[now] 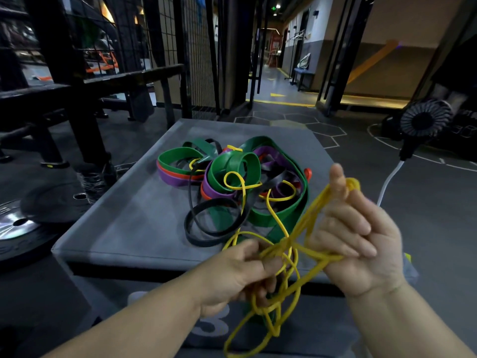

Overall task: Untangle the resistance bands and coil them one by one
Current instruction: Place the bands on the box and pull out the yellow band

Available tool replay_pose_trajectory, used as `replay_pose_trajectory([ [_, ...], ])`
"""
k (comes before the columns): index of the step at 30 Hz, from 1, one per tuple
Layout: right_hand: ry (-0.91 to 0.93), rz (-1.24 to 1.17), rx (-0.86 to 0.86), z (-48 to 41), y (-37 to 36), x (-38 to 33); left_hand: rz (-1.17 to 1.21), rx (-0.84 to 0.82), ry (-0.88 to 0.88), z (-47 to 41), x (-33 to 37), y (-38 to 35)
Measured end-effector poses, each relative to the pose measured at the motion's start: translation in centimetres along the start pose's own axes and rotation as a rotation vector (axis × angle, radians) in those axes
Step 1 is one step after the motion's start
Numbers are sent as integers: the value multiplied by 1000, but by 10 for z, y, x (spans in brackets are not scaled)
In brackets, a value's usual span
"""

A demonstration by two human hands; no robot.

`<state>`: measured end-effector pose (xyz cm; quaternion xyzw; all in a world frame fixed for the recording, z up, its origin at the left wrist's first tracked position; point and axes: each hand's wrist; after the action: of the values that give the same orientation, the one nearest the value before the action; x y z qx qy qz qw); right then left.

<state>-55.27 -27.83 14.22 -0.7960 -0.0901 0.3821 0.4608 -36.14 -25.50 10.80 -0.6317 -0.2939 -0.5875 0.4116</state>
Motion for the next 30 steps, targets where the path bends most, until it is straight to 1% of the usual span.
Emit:
replay_pose_trajectory([
  [3,11,-84,13,6,2,-16,-193,2,15,-4,-10,3],
  [6,22,-181,-12,14,0,-30,-410,-10,-28,-5,-14,4],
  [9,90,-194,-22,20,-2,-46,-629,-29,-46,-7,-16,8],
  [13,194,-144,-5,25,-1,-56,-767,14,-28,-8,-17,8],
  [14,239,-97,35,24,-1,-55,-779,26,-39,-8,-17,7],
  [15,306,-17,122,23,-1,-52,-775,19,-59,-7,-16,5],
  [17,447,170,379,21,-6,-49,-755,-45,-82,-4,-13,2],
  [18,500,217,479,20,-9,-49,-735,-74,-87,-3,-14,1],
  [19,541,235,536,19,-12,-50,-716,-88,-83,-3,-14,2],
  [21,582,238,562,21,-16,-55,-710,-74,-67,-2,-13,4],
  [24,610,250,493,27,-22,-65,-846,-27,-88,0,-3,8],
  [26,620,289,506,28,-24,-66,-867,-23,-120,3,6,8],
  [28,592,394,615,23,-23,-60,-790,-93,-159,8,15,4],
  [30,498,524,690,14,-21,-47,-726,-208,-211,14,22,-2],
])
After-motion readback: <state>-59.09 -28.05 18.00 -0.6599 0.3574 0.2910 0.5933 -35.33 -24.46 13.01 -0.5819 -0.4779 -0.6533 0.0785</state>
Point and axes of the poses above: each hand's wrist, its own z-axis away from the middle knuckle, its own y-axis out of the back of the hand, x = y × z, and after that the axes turned 12 degrees about -y, right-handed
